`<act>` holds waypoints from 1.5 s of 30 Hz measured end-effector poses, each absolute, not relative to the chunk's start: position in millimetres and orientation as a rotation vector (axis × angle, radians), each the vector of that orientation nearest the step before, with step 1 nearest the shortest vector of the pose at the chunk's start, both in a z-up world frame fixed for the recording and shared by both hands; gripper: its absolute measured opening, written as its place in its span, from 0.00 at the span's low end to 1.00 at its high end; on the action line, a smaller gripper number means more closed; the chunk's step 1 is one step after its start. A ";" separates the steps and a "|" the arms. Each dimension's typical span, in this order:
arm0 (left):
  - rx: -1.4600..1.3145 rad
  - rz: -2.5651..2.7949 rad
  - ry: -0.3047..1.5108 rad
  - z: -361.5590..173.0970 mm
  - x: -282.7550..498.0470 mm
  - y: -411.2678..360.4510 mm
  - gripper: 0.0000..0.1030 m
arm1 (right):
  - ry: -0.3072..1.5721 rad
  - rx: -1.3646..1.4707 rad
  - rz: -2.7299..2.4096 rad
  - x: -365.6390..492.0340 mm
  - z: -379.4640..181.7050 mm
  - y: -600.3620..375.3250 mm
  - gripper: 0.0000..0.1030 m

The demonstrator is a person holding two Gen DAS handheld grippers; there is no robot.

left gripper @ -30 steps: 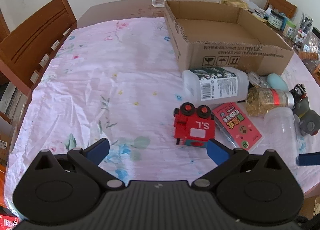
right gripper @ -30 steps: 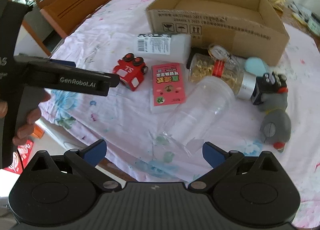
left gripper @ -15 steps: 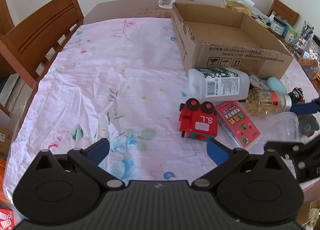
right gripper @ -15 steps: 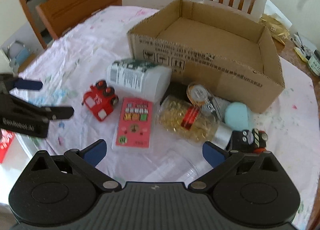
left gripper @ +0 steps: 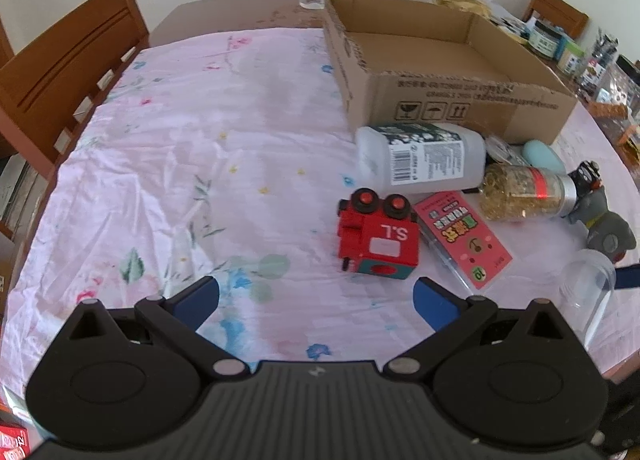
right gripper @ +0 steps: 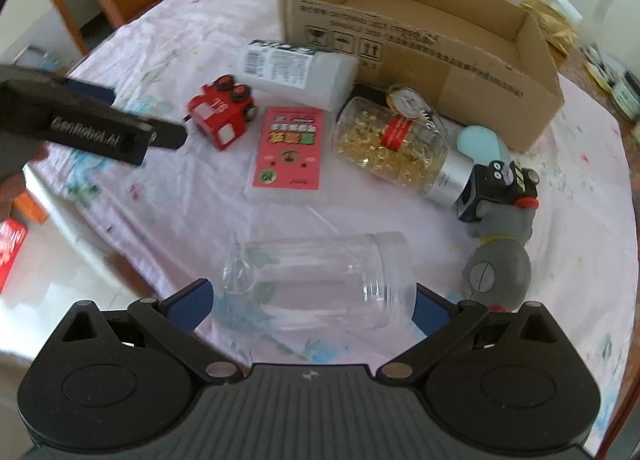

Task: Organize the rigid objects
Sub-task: 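Move the left tool to the red toy car while the right tool approaches the clear plastic jar, then close the left gripper on the red car while the right gripper grasps the clear jar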

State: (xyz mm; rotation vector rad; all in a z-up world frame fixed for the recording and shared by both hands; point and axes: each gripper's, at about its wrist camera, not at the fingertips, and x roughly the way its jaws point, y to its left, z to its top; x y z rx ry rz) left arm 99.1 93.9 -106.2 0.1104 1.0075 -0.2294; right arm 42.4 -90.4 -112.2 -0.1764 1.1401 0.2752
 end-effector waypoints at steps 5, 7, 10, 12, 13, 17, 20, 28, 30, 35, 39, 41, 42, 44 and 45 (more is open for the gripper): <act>0.131 -0.252 1.006 -114.9 100.5 86.6 1.00 | 1.112 -0.191 0.162 48.1 -125.5 -95.2 1.00; 0.140 -0.262 1.020 -122.5 102.1 82.8 1.00 | 1.120 -0.173 0.166 47.9 -129.6 -97.6 1.00; 0.141 -0.269 1.034 -133.6 104.1 79.7 1.00 | 1.121 -0.172 0.175 46.1 -136.0 -96.6 1.00; 0.158 -0.269 1.004 -135.8 102.5 77.3 1.00 | 1.121 -0.149 0.174 46.6 -137.6 -98.1 1.00; 0.153 -0.276 0.998 -136.2 102.7 77.2 1.00 | 1.121 -0.130 0.174 46.5 -138.7 -100.2 1.00; 0.148 -0.267 0.981 -136.6 102.6 76.3 1.00 | 1.056 -0.127 0.181 34.8 -142.1 -102.0 1.00; 0.138 -0.253 0.962 -137.4 101.1 74.7 1.00 | 1.014 -0.122 0.184 27.4 -144.5 -104.2 1.00; 0.134 -0.221 0.948 -135.3 108.1 67.8 0.93 | 0.977 -0.121 0.191 23.0 -146.3 -105.6 1.00; 0.131 -0.237 0.924 -132.3 108.0 65.5 0.81 | 0.973 -0.120 0.191 23.7 -147.0 -104.8 1.00; 0.111 -0.274 0.910 -130.1 110.6 62.7 0.66 | 0.966 -0.119 0.190 23.1 -148.2 -104.7 1.00; 0.128 -0.296 0.896 -130.9 112.2 59.4 0.61 | 0.955 -0.116 0.186 21.6 -148.6 -104.8 1.00; 0.131 -0.305 0.887 -131.5 112.9 58.6 0.56 | 0.961 -0.117 0.180 21.8 -148.0 -104.8 1.00; 0.134 -0.309 0.885 -131.2 113.2 57.9 0.54 | 0.977 -0.118 0.173 23.6 -146.8 -104.2 1.00; 0.133 -0.317 0.883 -130.3 113.3 57.1 0.49 | 0.995 -0.135 0.150 26.8 -143.2 -102.1 1.00; 0.130 -0.316 0.884 -130.1 113.4 57.1 0.49 | 0.984 -0.154 0.140 26.7 -140.7 -101.0 1.00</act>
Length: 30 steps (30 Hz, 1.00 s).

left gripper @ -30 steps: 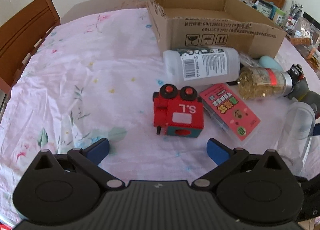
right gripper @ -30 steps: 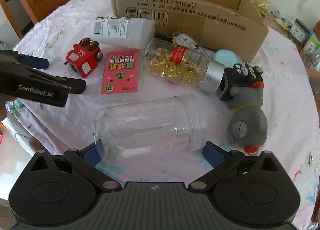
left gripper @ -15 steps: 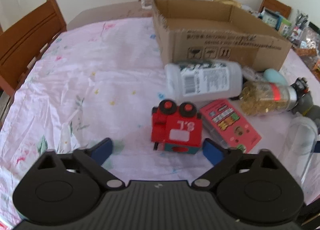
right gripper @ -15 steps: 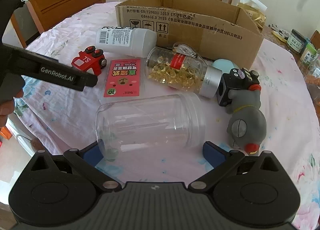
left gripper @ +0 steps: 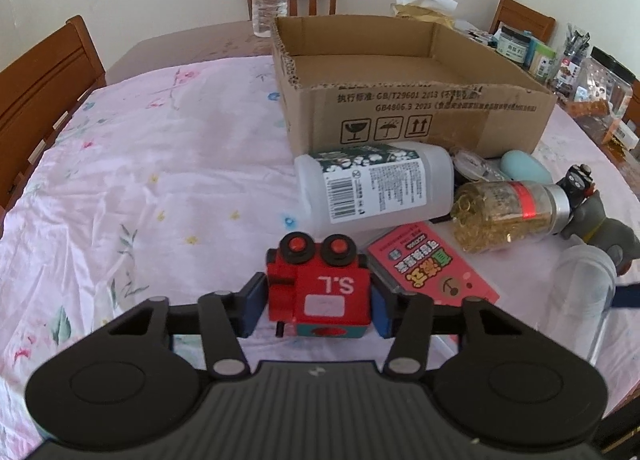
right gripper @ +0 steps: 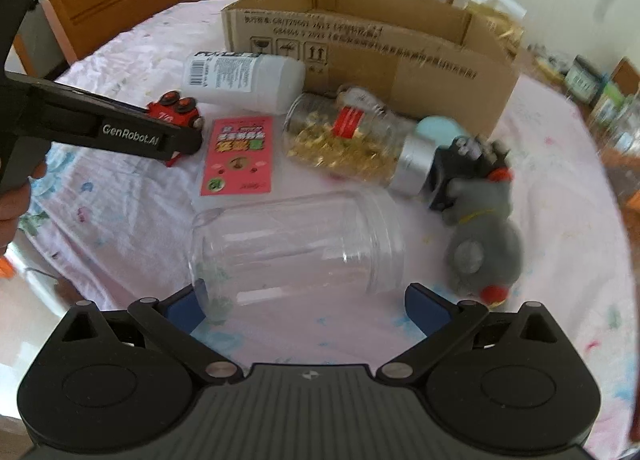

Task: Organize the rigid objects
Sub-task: 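Close the left gripper on the red car while the right gripper grasps the clear jar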

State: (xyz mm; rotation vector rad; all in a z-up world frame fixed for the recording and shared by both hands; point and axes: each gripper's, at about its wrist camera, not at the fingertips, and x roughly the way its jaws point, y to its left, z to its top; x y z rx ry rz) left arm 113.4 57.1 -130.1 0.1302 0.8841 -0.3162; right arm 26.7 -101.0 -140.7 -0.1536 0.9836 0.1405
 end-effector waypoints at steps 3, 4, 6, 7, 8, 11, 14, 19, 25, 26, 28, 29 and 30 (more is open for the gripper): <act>0.138 -0.315 0.878 -130.7 112.5 56.1 0.49 | 0.967 -0.167 0.164 28.6 -132.5 -99.2 1.00; 0.146 -0.316 0.875 -131.2 112.5 55.0 0.49 | 0.965 -0.165 0.170 29.9 -131.3 -98.8 1.00; 0.148 -0.314 0.875 -131.6 113.5 53.8 0.49 | 0.967 -0.170 0.180 33.4 -129.9 -96.5 1.00; 0.146 -0.314 0.876 -131.4 113.5 53.6 0.49 | 0.967 -0.177 0.180 35.2 -129.6 -94.4 1.00; 0.146 -0.315 0.877 -131.3 113.3 53.7 0.49 | 0.965 -0.186 0.178 36.9 -129.3 -92.3 1.00; 0.151 -0.325 0.894 -129.7 115.0 55.1 0.49 | 0.976 -0.228 0.152 41.0 -130.6 -86.1 1.00; 0.157 -0.336 0.899 -127.8 115.2 57.0 0.49 | 0.974 -0.248 0.147 40.6 -128.6 -84.2 1.00; 0.152 -0.349 0.918 -125.8 115.5 59.6 0.49 | 0.987 -0.254 0.123 42.4 -126.0 -83.1 0.93; 0.162 -0.394 0.939 -119.7 115.5 64.7 0.49 | 1.003 -0.233 0.115 48.0 -121.5 -84.6 0.92; 0.169 -0.403 0.941 -117.9 115.6 65.9 0.49 | 1.004 -0.227 0.114 48.6 -119.5 -85.2 0.92; 0.181 -0.424 0.941 -112.9 116.3 69.1 0.49 | 1.004 -0.216 0.115 49.8 -114.0 -87.1 0.92; 0.188 -0.433 0.937 -109.8 116.5 71.0 0.49 | 1.004 -0.210 0.116 50.6 -110.3 -88.2 0.92; 0.200 -0.442 0.933 -106.3 116.8 73.0 0.49 | 1.002 -0.206 0.115 51.1 -107.2 -89.0 0.92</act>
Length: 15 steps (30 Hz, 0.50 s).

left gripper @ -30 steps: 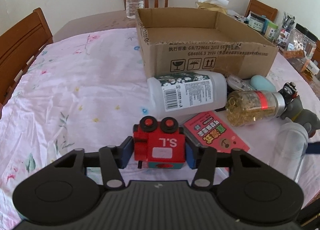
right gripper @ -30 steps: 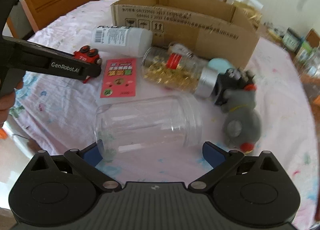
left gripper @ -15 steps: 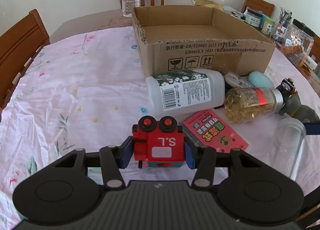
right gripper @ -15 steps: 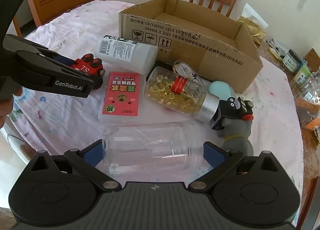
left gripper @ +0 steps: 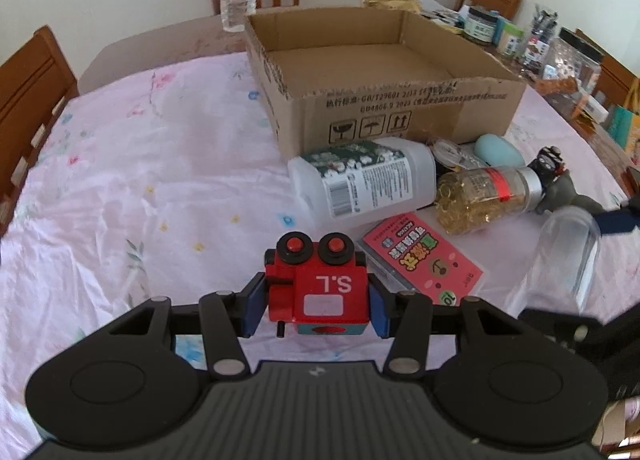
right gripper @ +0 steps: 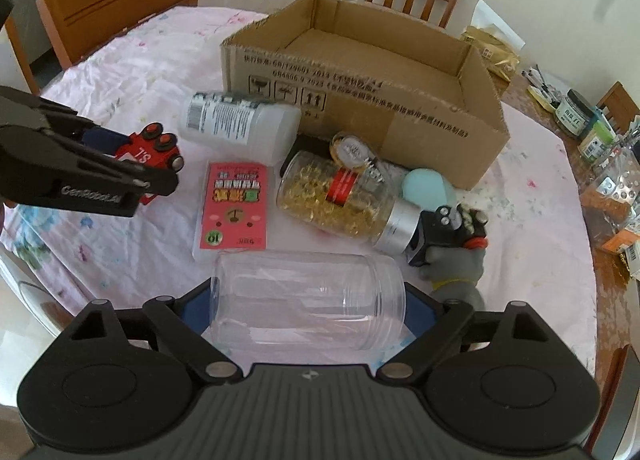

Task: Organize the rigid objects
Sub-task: 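Close the left gripper on the red car while the right gripper grasps the clear jar, then carry the red car into the box and open the left gripper while the right carries the jar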

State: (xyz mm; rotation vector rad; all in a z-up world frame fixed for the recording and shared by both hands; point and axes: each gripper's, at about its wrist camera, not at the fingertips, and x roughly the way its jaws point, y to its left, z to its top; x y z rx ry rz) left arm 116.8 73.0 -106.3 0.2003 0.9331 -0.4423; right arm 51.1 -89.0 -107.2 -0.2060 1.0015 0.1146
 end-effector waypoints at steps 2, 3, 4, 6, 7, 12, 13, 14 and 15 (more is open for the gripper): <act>0.221 -0.458 0.920 -97.5 116.8 77.6 0.49 | 1.003 -0.201 0.114 53.0 -100.2 -90.0 0.92; 0.224 -0.474 0.913 -91.7 116.9 80.4 0.49 | 1.000 -0.195 0.113 54.2 -96.1 -90.8 0.92; 0.226 -0.489 0.909 -86.1 117.3 83.0 0.49 | 0.996 -0.191 0.111 55.2 -92.0 -91.5 0.92; 0.232 -0.513 0.894 -73.6 117.5 87.4 0.49 | 0.991 -0.189 0.103 58.1 -83.4 -92.4 0.92; 0.235 -0.527 0.885 -67.6 118.1 88.6 0.49 | 0.984 -0.187 0.096 59.3 -78.9 -92.8 0.92; 0.229 -0.560 0.863 -41.9 126.7 87.8 0.49 | 0.947 -0.170 0.090 69.0 -58.7 -100.7 0.92; 0.223 -0.560 0.861 -37.3 129.4 85.9 0.49 | 0.941 -0.164 0.090 73.1 -54.6 -103.4 0.92; 0.219 -0.559 0.858 -34.1 132.2 83.9 0.49 | 0.930 -0.160 0.094 77.0 -50.4 -106.5 0.92; 0.214 -0.558 0.853 -30.1 135.5 80.8 0.49 | 0.919 -0.159 0.102 81.5 -46.6 -109.8 0.92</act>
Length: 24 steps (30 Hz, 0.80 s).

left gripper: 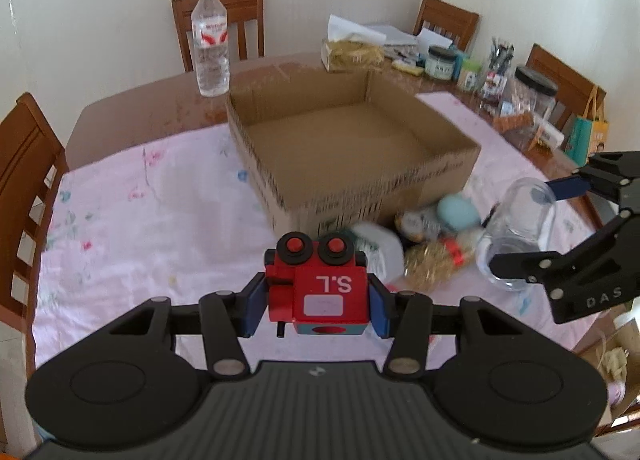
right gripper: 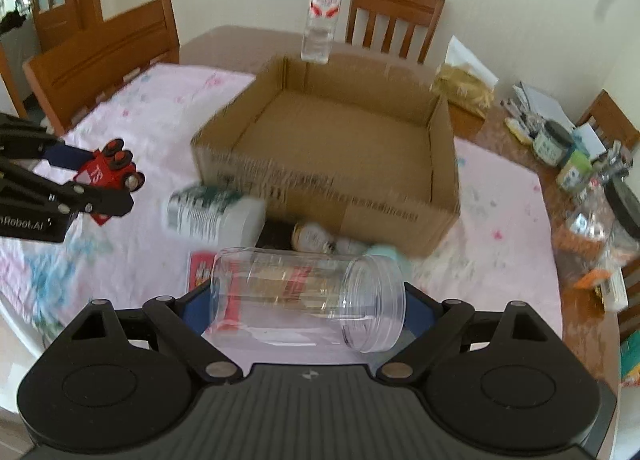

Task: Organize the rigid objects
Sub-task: 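Carry the red car into the box and open the left gripper while the right carries the jar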

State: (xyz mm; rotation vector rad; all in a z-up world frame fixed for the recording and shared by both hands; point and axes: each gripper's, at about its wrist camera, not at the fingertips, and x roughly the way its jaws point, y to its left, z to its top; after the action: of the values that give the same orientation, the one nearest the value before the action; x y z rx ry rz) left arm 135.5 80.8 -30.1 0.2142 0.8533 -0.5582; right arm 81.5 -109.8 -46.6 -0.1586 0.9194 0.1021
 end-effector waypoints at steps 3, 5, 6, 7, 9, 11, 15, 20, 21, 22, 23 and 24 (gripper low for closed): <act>0.232 -0.537 0.821 -20.7 145.4 66.7 0.49 | 0.877 -0.162 0.131 95.8 -37.2 -119.7 0.92; 0.229 -0.521 0.812 -14.5 154.1 56.4 0.49 | 0.864 -0.162 0.147 108.4 -32.2 -127.0 0.92; 0.223 -0.524 0.799 -12.2 158.8 51.5 0.49 | 0.855 -0.162 0.158 114.0 -29.7 -130.7 0.92; 0.224 -0.518 0.788 -10.7 164.2 45.8 0.49 | 0.844 -0.165 0.170 119.0 -27.5 -134.2 0.92; 0.228 -0.500 0.780 -9.2 175.9 35.6 0.49 | 0.826 -0.170 0.182 131.2 -23.2 -141.5 0.92; 0.218 -0.492 0.780 -8.8 188.9 26.0 0.49 | 0.815 -0.171 0.197 144.3 -20.3 -148.9 0.92; 0.227 -0.468 0.777 -11.3 216.5 4.4 0.49 | 0.816 -0.168 0.221 166.1 -20.9 -164.1 0.92; 0.233 -0.451 0.790 -23.8 247.7 -14.9 0.49 | 0.836 -0.167 0.237 187.3 -27.9 -181.0 0.92; 0.229 -0.449 0.794 -26.9 254.3 -17.5 0.49 | 0.841 -0.164 0.243 190.9 -29.1 -183.9 0.92; 0.227 -0.450 0.796 -29.1 259.6 -19.2 0.49 | 0.847 -0.160 0.249 194.6 -30.3 -186.9 0.92; 0.228 -0.447 0.794 -31.6 265.4 -21.4 0.49 | 0.853 -0.155 0.254 198.6 -31.6 -190.0 0.92; 0.234 -0.438 0.792 -33.1 270.9 -23.5 0.49 | 0.856 -0.154 0.260 201.0 -32.5 -192.0 0.92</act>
State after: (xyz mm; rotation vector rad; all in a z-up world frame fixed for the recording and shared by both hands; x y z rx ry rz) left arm 270.9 -23.5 -33.1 0.2338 0.7922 -0.4383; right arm 201.0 -192.0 -32.5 -0.1539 0.8562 0.2597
